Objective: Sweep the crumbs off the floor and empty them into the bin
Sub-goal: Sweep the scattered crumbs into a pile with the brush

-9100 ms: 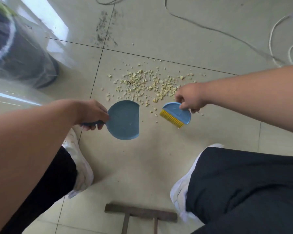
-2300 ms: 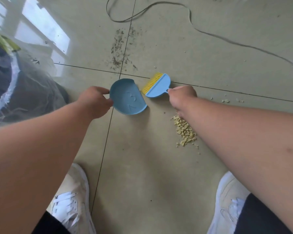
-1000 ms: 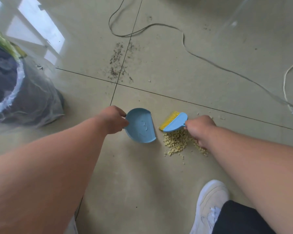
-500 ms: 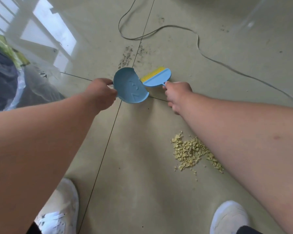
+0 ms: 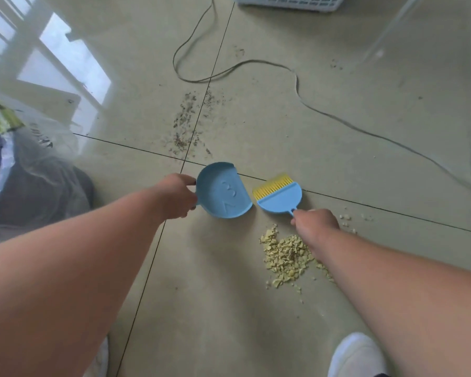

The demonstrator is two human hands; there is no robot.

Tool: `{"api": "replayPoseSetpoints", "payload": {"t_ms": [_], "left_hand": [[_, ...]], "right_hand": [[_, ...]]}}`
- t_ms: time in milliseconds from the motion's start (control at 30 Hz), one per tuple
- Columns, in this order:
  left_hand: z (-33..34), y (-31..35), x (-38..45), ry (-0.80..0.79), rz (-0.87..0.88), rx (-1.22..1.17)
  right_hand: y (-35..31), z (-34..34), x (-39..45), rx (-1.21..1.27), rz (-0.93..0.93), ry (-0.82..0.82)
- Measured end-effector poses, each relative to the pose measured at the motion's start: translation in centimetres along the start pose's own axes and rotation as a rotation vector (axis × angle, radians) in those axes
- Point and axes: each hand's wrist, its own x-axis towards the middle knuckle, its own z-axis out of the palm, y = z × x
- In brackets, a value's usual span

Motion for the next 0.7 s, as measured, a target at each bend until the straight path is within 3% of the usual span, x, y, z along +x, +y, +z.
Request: {"api": "replayPoseSetpoints", "payload": {"t_ms": [333,500,700], "left_hand": [[4.3,-0.9,-4.1,-0.065,-0.008,-0.006],[4.4,0.0,-4.6,-0.012,-0.002,-0.055],[3.0,2.0,-3.0,0.086,0.0,-0.224]], "right_hand": [[4.9,-2.9,-3.5,-0.008,0.02,-0.063],[5.0,-3.6,-3.4,0.232,-0.07,-0.105],[0.4,-4.9,-2.3,0.429,-0.035,-0.141]]}}
